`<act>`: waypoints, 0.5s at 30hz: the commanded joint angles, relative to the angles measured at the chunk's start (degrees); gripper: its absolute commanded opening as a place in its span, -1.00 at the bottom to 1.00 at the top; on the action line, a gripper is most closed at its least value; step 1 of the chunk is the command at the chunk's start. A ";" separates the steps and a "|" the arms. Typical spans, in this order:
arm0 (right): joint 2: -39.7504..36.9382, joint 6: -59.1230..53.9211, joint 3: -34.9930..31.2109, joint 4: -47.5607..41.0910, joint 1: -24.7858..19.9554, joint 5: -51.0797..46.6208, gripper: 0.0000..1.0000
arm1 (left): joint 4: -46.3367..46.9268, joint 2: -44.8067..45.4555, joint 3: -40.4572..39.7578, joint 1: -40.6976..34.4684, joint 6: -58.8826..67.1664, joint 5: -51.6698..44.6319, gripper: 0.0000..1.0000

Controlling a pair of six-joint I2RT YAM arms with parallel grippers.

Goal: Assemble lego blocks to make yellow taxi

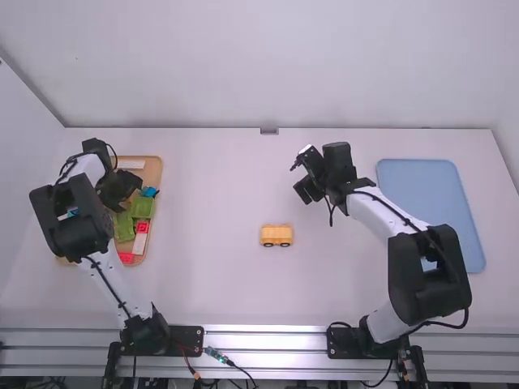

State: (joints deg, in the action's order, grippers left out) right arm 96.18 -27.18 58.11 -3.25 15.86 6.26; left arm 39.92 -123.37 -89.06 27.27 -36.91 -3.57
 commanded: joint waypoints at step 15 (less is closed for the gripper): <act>-1.97 0.39 0.09 -0.35 -0.09 -0.13 0.98 | -0.64 -0.57 1.29 -3.13 -4.44 5.42 0.54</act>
State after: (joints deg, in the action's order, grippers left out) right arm 96.18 -27.18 58.11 -3.57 15.86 6.22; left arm 38.22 -123.37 -88.84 24.73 -39.24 -1.39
